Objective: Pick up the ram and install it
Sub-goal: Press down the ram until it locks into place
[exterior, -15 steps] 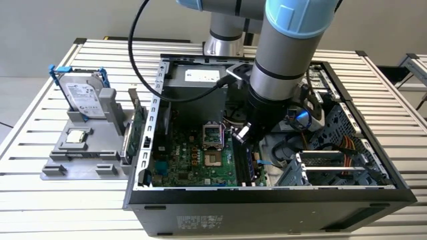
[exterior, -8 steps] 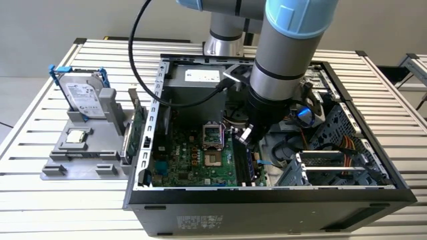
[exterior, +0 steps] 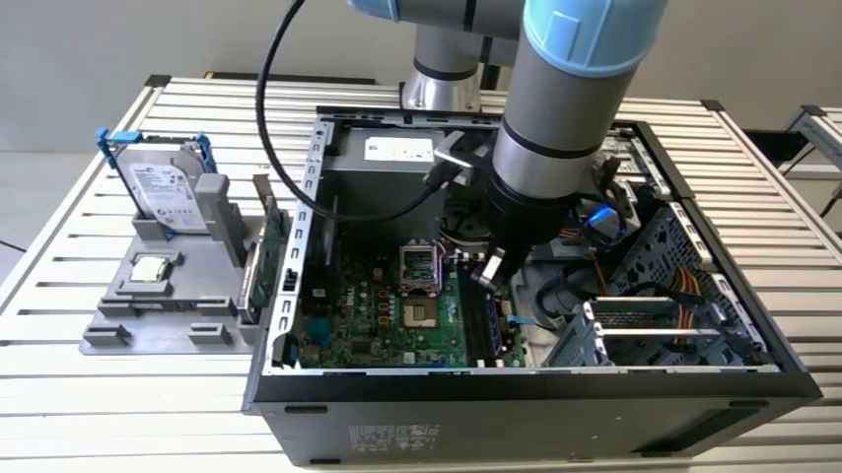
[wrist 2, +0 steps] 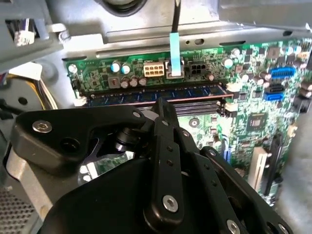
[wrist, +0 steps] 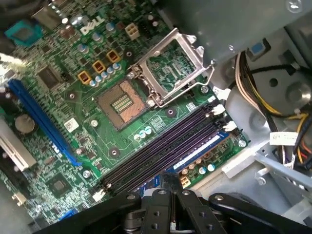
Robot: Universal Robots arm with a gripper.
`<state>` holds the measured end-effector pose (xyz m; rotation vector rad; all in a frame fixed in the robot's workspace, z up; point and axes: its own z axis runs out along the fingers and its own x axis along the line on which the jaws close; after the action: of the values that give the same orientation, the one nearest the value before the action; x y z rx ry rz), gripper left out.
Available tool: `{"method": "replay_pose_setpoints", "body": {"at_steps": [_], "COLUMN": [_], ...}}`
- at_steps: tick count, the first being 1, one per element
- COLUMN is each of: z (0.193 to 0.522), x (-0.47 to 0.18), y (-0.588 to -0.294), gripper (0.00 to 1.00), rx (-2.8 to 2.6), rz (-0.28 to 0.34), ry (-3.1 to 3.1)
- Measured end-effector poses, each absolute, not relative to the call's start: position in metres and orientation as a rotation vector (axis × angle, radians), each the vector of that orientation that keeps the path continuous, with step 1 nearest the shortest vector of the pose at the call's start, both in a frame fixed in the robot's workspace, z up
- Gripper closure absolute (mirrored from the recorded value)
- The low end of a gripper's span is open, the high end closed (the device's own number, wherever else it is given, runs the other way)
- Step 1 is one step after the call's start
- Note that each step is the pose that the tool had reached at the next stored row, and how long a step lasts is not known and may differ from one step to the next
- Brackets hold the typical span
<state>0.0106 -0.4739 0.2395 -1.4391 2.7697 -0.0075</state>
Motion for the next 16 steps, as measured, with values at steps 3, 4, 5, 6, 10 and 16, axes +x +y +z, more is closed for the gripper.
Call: {"method": "replay_pose_setpoints", "body": {"at_steps": [3, 4, 5, 6, 10, 16], "z": [0.2394, 0.2393, 0.2392, 0.2391, 0.2388, 0.2379], "x": [0.0106, 0.0106, 0.0106, 0.0106, 0.0106, 0.0106], "y": [-0.4739, -0.4739, -0.4739, -0.4739, -0.4739, -0.4739], "gripper": [1.00, 1.00, 1.00, 1.00, 1.00, 1.00], "rx": [-1.514, -1.538, -1.563, -1.587, -1.685, -1.824], "rz": [-0.007, -0.006, -0.006, -0.006, -0.005, -0.003], "ry": [2.729, 2.716, 2.701, 2.688, 2.627, 2.532]}}
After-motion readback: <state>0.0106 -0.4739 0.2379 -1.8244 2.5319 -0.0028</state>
